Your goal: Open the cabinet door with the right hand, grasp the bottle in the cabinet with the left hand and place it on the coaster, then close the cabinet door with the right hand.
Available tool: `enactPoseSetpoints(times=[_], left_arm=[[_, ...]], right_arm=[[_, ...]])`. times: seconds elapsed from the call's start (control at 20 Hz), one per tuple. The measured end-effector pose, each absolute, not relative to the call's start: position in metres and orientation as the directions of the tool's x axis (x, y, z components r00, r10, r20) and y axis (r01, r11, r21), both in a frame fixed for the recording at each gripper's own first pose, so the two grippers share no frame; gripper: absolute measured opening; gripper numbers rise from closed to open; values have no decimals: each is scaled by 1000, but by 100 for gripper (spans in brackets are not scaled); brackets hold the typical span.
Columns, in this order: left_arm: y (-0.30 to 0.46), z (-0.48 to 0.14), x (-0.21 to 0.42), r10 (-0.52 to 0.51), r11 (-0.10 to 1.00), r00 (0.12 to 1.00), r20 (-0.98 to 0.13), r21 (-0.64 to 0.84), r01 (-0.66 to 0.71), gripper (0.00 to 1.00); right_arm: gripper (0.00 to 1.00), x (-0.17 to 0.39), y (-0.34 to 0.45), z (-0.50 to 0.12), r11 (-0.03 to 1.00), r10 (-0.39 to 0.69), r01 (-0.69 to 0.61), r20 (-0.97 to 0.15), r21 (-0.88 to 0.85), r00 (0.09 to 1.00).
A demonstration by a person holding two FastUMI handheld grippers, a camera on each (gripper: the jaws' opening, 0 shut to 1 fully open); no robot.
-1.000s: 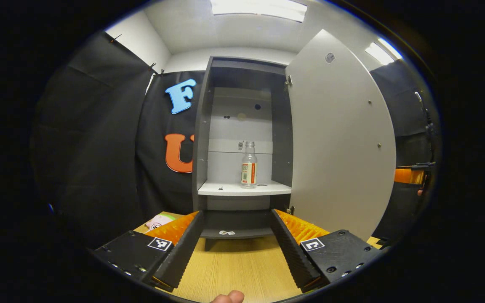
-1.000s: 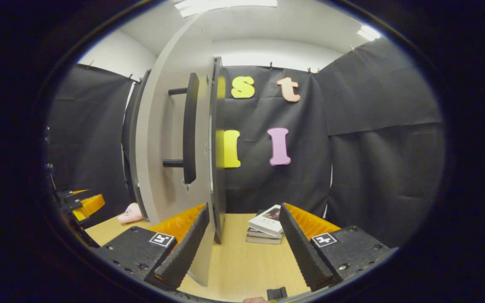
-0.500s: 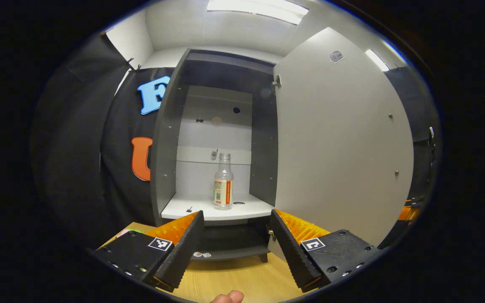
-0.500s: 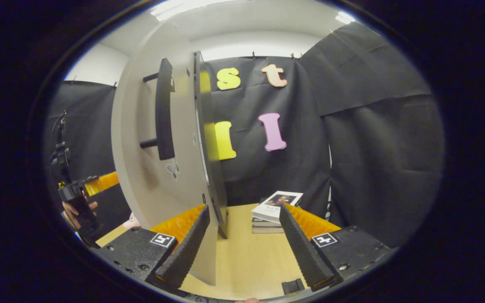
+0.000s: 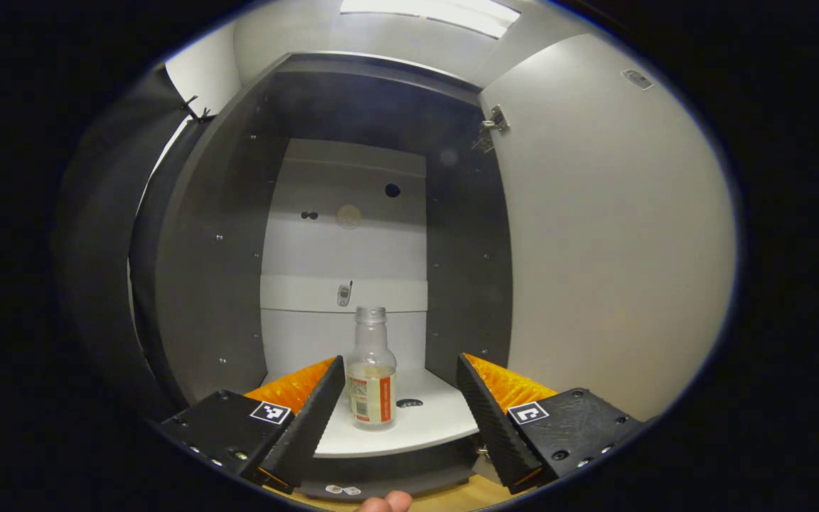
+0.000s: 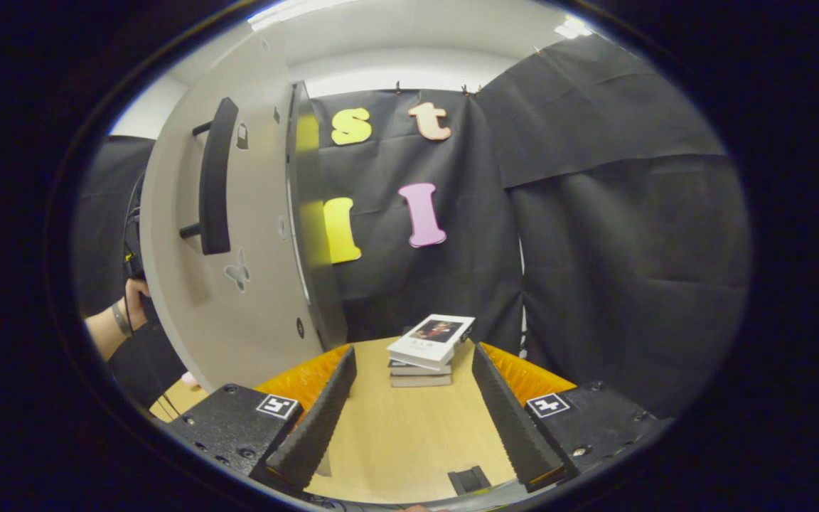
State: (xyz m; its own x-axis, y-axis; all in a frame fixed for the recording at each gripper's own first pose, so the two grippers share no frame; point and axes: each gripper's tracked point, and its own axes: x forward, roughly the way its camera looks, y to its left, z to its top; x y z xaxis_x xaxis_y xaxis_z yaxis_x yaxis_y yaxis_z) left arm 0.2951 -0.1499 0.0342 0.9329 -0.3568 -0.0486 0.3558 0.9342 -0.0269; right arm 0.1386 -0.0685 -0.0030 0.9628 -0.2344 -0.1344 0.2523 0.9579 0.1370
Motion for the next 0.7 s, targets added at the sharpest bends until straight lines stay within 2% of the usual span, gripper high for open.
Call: enactPoseSetpoints(times=[0.4,0.6,0.65,0.7], left_arm=[[-155,15,378,-312,946,947,-70,63,317,95],[-158,9,398,-307,948,949,-76,70,312,96],[-159,7,402,-304,948,949,-80,73,310,100],[-158,6,405,-303,948,949,-84,76,310,95]], right_arm=[[99,121,-94,-13,925,-303,329,-154,188,941],[100,113,-102,-20,915,-328,357,-171,188,929],[100,112,-104,-21,913,-332,362,-172,189,927],[100,113,-105,-21,912,-333,363,-172,191,927]])
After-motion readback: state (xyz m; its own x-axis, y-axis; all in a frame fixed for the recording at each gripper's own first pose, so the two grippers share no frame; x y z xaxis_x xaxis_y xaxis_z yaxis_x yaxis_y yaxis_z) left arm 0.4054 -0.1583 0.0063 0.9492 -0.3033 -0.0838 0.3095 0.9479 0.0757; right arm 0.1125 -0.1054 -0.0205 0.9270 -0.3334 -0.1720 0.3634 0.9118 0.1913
